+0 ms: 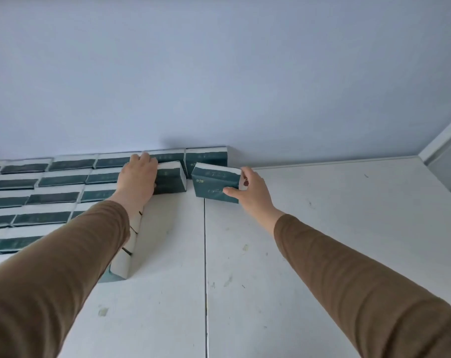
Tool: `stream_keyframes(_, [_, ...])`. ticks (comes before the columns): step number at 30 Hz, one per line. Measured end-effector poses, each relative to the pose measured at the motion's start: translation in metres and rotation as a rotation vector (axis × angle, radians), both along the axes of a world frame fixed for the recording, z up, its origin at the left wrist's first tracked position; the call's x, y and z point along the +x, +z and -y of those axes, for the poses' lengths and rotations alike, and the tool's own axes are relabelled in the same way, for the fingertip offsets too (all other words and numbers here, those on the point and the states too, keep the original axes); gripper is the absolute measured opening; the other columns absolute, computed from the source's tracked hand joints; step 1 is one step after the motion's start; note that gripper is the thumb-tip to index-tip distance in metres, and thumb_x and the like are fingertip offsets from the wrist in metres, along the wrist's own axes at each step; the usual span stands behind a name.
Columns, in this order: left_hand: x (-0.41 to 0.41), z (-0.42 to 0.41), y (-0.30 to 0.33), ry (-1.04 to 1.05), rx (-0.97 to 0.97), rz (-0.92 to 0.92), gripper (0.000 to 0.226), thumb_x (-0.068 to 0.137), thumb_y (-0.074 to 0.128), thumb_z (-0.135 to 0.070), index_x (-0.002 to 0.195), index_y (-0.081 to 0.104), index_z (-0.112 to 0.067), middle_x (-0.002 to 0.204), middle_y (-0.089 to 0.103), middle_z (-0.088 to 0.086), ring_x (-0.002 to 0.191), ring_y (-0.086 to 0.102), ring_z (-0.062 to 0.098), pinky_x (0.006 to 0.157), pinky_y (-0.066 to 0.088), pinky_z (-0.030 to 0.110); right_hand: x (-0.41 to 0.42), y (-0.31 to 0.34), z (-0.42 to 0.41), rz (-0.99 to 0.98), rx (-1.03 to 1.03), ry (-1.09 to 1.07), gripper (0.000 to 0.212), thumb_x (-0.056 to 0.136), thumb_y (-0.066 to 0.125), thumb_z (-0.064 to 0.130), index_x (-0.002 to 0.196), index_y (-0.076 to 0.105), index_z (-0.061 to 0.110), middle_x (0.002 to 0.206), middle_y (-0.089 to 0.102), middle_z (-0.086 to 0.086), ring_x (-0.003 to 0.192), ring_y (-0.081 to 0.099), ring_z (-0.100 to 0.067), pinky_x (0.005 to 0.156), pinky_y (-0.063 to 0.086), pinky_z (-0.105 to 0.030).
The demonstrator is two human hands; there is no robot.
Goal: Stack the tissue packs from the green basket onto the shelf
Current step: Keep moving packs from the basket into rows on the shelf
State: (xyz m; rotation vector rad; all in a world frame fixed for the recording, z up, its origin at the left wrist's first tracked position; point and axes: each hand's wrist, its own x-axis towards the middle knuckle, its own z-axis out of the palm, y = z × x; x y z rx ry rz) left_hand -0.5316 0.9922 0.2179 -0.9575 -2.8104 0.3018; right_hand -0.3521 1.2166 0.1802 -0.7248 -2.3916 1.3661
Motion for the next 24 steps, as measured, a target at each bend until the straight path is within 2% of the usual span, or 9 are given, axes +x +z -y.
stream_keyframes(2, [-0.005,0.002,-0.004,0.023,0.069,0.055,0.051,0.080,0.078,-0.025,0.118,0.048,-0.010,0.112,0.051,0.008,0.104,0.049,0.028,0.083,0.051,0.040,-0.014,-0.004,0.000,0.007,0.003,0.010,0.040,0.077,0.081,0.033,0.103,0.056,0.014,0.102,0.062,-0.004,0.100,0.054,-0.030,0.085,0.050,-0.045])
stream_keyframes(4, [-0.007,0.003,-0.004,0.011,0.151,0.101,0.055,0.079,0.079,-0.023,0.119,0.044,-0.011,0.109,0.053,0.010,0.101,0.050,0.029,0.080,0.052,0.043,-0.027,-0.007,0.001,0.012,0.001,0.022,0.040,0.079,0.080,0.028,0.105,0.056,0.011,0.103,0.063,-0.009,0.096,0.057,-0.031,0.083,0.051,-0.044])
stream_keyframes(8, [-0.004,0.007,-0.001,-0.030,0.192,0.120,0.043,0.083,0.075,-0.025,0.111,0.045,-0.013,0.105,0.051,0.008,0.097,0.046,0.027,0.074,0.050,0.041,-0.044,-0.009,0.010,0.009,-0.008,0.024,0.039,0.082,0.077,0.022,0.109,0.050,0.018,0.104,0.061,-0.003,0.094,0.060,-0.023,0.081,0.053,-0.038])
stream_keyframes(10, [0.000,0.008,-0.001,-0.030,0.202,0.120,0.042,0.083,0.074,-0.025,0.113,0.047,-0.013,0.108,0.050,0.006,0.099,0.046,0.026,0.076,0.050,0.040,-0.047,-0.009,0.017,-0.004,-0.035,-0.018,0.043,0.081,0.077,0.018,0.112,0.047,0.020,0.106,0.058,0.000,0.096,0.059,-0.023,0.081,0.051,-0.036])
stream_keyframes(15, [0.022,0.011,-0.002,-0.034,0.221,0.119,0.046,0.083,0.074,-0.024,0.122,0.049,-0.014,0.116,0.051,0.006,0.105,0.046,0.026,0.084,0.049,0.041,-0.036,-0.008,0.023,-0.006,-0.083,-0.046,0.057,0.082,0.072,0.009,0.129,0.041,0.016,0.125,0.046,-0.005,0.105,0.059,-0.028,0.093,0.051,-0.045])
stream_keyframes(20, [0.065,0.014,-0.004,-0.033,0.330,0.160,0.043,0.084,0.062,-0.012,0.126,0.052,-0.016,0.118,0.053,0.002,0.109,0.045,0.025,0.079,0.046,0.036,0.003,-0.002,0.018,0.107,0.057,0.035,0.055,0.087,0.069,0.018,0.136,0.043,0.015,0.134,0.045,-0.007,0.116,0.054,-0.024,0.098,0.048,-0.040])
stream_keyframes(24, [0.116,0.014,-0.005,-0.088,0.338,0.211,0.041,0.088,0.065,-0.027,0.126,0.052,-0.018,0.119,0.055,0.000,0.110,0.047,0.023,0.085,0.047,0.036,0.060,0.002,0.019,0.132,0.186,0.077,0.043,0.091,0.066,0.021,0.131,0.049,0.016,0.131,0.049,-0.004,0.116,0.054,-0.023,0.097,0.048,-0.038])
